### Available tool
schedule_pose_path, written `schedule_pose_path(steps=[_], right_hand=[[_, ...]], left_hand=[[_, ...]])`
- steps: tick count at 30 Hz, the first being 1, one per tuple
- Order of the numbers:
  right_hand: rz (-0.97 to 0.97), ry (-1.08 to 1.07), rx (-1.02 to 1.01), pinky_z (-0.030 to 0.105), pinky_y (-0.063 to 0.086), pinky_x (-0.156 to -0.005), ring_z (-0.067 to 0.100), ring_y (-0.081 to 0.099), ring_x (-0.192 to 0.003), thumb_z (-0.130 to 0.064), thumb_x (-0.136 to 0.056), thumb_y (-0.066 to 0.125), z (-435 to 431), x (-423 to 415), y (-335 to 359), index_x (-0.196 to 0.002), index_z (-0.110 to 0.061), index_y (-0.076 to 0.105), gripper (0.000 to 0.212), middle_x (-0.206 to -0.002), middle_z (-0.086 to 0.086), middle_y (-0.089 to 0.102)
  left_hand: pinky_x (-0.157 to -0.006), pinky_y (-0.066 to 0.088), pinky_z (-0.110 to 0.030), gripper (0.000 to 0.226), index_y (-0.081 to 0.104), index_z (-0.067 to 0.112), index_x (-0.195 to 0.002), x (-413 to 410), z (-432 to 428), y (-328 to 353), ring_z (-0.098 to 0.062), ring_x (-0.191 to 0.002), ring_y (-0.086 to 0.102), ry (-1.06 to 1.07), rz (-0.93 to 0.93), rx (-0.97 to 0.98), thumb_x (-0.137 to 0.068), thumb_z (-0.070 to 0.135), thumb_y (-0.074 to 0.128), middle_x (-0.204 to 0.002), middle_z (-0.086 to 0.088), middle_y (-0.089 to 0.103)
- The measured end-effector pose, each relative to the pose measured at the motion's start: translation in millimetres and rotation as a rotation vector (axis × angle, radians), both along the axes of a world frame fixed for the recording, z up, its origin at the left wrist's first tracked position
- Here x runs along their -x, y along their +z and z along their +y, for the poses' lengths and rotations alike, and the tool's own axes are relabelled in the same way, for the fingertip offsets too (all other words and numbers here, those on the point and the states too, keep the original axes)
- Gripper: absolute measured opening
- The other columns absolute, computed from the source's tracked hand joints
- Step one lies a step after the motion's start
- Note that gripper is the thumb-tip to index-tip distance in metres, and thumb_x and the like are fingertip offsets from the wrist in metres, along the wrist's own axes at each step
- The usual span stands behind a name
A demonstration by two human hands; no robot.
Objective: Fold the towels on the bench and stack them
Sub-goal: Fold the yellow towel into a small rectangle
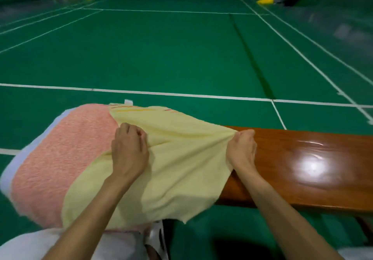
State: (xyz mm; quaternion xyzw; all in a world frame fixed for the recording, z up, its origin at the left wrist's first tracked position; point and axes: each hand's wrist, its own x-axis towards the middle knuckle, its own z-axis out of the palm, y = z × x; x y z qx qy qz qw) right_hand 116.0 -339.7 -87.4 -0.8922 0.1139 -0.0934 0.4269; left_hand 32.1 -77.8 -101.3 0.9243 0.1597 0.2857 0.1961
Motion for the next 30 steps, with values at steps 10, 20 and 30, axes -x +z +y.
schedule_pose_path(steps=[10,20,30], right_hand=[[-0.011,-0.235,-0.303,0.018,0.047,-0.054,0.023,0.058,-0.069,-0.002,-0.092,0.064,-155,-47,-7,-0.104,-0.003,0.067,0.012,-0.082,0.008,0.068],[0.019,-0.058,-0.611,0.027,0.059,-0.076,0.019,0.071,-0.093,0.018,-0.081,0.069,-181,-46,-27,-0.125,-0.007,0.057,0.052,-0.114,0.010,0.072],[-0.265,-0.121,-0.396,0.023,0.060,-0.087,0.004,0.069,-0.104,0.009,-0.088,0.068,-208,-26,-13,-0.120,-0.014,0.064,0.040,-0.113,-0.004,0.069]], left_hand=[[-0.086,0.045,-0.050,0.013,0.063,0.005,-0.099,-72,-125,-38,-0.040,-0.104,0.054,-0.186,0.268,-0.200,-0.087,0.003,0.059,-0.107,-0.019,0.058],[-0.127,0.010,-0.056,0.073,0.002,0.035,-0.165,-59,-142,-44,-0.029,-0.159,-0.001,-0.427,0.561,-0.184,-0.101,0.070,0.012,-0.173,-0.003,0.002],[-0.127,-0.008,-0.047,0.089,-0.004,0.041,-0.163,-47,-105,-48,-0.019,-0.156,-0.023,-0.463,0.541,-0.250,-0.088,0.087,0.002,-0.171,0.004,-0.016]])
